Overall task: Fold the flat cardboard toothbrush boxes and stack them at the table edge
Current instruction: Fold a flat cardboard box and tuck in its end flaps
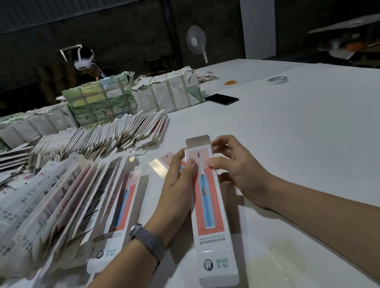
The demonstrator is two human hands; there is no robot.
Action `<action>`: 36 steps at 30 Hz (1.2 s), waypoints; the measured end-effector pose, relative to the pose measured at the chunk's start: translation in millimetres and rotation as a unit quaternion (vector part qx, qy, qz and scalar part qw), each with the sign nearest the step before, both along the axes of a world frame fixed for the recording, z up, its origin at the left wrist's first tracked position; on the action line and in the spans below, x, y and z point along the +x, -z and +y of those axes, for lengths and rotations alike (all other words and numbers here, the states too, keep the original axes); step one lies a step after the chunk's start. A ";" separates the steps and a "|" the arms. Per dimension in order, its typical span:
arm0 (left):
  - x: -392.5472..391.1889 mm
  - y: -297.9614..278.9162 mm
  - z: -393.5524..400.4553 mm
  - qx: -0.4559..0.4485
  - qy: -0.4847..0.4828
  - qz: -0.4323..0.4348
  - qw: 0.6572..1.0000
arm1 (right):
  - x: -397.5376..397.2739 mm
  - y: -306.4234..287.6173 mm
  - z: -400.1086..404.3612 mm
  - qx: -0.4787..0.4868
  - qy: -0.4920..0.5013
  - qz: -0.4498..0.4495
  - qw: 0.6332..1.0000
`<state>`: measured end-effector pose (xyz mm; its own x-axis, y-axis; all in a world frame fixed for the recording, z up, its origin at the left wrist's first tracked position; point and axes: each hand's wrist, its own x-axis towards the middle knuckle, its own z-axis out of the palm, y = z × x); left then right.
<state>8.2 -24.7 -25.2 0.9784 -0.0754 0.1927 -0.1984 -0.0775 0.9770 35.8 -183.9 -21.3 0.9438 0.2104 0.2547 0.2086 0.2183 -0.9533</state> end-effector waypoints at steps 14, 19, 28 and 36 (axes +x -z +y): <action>3.0 1.4 1.8 -0.037 0.003 0.023 0.999 | 2.3 -1.5 -1.7 0.009 0.001 -0.015 1.000; 2.4 1.7 2.1 -0.033 0.008 0.022 0.999 | 0.2 -2.2 -1.3 0.009 -0.020 0.006 1.000; 0.8 -0.5 0.5 -0.004 0.007 0.016 1.000 | -1.3 -5.1 -2.6 -0.051 -0.017 0.021 0.998; -2.7 -2.2 -1.2 0.006 0.008 0.001 1.000 | -0.7 -8.9 -2.8 -0.074 -0.028 0.036 0.996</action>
<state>5.5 -26.0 -23.0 0.9772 -0.0933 0.1905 -0.1985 -0.0852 0.9764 35.1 -186.7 -12.5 0.9440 0.2940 0.1496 0.1302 0.0846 -0.9879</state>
